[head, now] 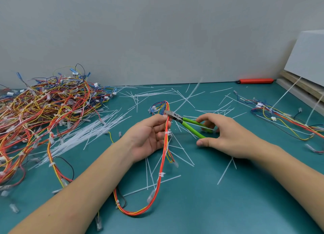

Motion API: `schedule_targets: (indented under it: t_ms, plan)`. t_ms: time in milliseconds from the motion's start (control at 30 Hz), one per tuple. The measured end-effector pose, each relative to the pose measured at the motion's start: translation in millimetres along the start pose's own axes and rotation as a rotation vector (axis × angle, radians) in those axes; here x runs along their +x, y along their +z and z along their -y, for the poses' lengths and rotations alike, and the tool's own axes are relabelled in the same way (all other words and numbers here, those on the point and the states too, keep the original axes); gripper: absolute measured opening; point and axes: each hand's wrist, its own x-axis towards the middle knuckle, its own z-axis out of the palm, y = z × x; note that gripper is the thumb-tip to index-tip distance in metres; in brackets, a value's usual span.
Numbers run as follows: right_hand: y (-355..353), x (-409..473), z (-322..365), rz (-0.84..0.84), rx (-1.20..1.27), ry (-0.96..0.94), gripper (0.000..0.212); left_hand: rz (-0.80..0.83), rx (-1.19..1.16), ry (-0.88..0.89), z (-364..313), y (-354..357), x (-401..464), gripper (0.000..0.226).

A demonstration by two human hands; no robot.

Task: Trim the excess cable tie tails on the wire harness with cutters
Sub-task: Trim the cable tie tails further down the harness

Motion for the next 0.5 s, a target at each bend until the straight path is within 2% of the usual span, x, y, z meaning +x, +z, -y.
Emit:
schedule_targets:
  t_ms: [133, 300, 500]
  plan:
    - [1.0, -0.3, 0.5, -0.002, 0.002, 0.000, 0.057, 0.000, -0.016, -0.012, -0.9, 0.1, -0.2, 0.010]
    - [2.7, -2.2, 3.3, 0.027, -0.052, -0.010, 0.083, -0.006, -0.014, -0.004, 0.0, 2.0, -0.2, 0.021]
    - [1.9, -2.6, 3.2, 0.023, -0.061, -0.021, 0.084, 0.004, -0.002, 0.004, 0.1, 2.5, -1.5, 0.029]
